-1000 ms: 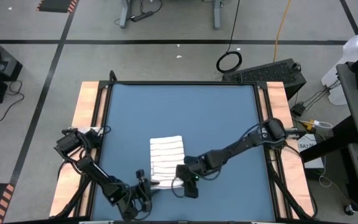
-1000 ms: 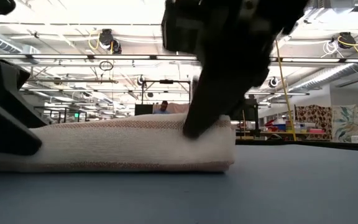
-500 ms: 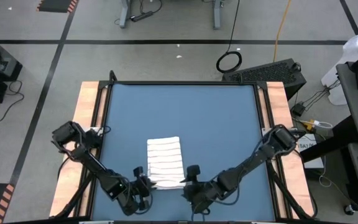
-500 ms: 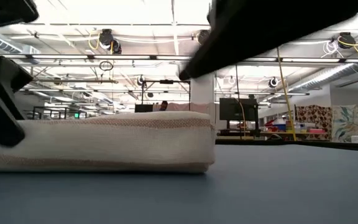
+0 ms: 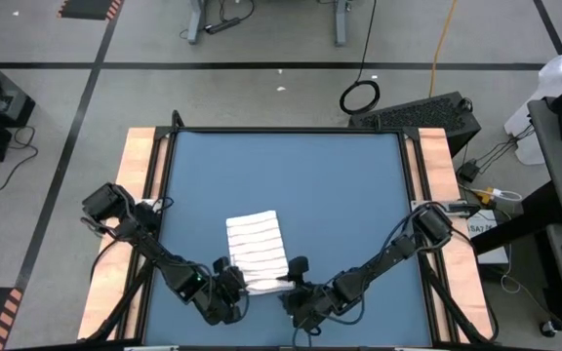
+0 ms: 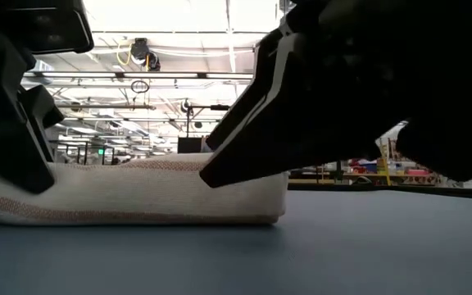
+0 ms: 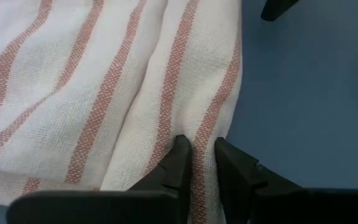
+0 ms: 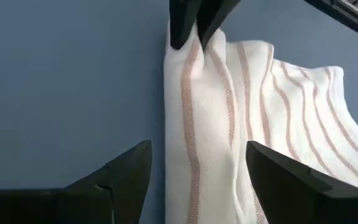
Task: Roll towel
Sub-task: Roll the white towel
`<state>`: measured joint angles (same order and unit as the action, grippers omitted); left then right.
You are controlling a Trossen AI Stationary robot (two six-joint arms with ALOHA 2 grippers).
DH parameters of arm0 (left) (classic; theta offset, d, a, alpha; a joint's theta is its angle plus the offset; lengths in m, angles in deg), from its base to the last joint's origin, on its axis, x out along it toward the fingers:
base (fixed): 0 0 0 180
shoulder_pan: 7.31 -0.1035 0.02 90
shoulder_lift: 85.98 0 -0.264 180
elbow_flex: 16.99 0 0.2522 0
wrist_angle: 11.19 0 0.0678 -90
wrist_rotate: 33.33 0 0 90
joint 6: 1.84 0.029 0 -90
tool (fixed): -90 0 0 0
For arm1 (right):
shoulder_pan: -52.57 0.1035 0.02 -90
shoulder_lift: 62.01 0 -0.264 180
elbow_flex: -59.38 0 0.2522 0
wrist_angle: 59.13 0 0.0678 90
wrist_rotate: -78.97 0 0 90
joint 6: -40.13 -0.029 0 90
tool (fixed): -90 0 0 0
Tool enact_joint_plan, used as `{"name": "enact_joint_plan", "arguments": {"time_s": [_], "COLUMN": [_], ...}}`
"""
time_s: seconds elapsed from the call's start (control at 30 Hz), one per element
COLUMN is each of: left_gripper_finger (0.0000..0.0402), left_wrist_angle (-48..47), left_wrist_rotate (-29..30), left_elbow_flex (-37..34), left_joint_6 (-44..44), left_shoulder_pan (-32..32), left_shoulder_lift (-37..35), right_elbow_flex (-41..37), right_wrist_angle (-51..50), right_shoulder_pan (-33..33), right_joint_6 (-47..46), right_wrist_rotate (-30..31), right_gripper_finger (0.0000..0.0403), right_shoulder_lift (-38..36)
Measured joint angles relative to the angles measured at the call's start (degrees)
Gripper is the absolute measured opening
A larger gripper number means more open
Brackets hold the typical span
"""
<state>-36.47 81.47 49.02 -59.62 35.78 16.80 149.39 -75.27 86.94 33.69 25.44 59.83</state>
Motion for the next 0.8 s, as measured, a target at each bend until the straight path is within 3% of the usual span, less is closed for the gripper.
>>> {"name": "enact_joint_plan", "arguments": {"time_s": [0.2,0.53,0.8], "left_gripper_finger": [0.0063,0.0065,0.0137], "left_wrist_angle": [-0.1,-1.1,-2.5], "left_wrist_rotate": [-0.2,-0.4,1.7], "left_elbow_flex": [0.0,0.0,3.9], "left_joint_6": [0.1,-0.2,8.1], "left_shoulder_pan": [0.0,0.0,0.7], "left_shoulder_lift": [0.0,0.1,-2.1], "right_elbow_flex": [0.0,0.1,0.3], "right_wrist_angle": [-0.7,-4.4,-5.7], "right_shoulder_pan": [-3.0,-7.7,-11.4], "right_joint_6": [-3.0,-12.1,-19.2], "right_wrist_rotate": [-9.0,-21.9,-33.9], "right_gripper_finger": [0.0237,0.0144,0.0085], "right_shoulder_lift": [0.0,-0.2,-0.5]}}
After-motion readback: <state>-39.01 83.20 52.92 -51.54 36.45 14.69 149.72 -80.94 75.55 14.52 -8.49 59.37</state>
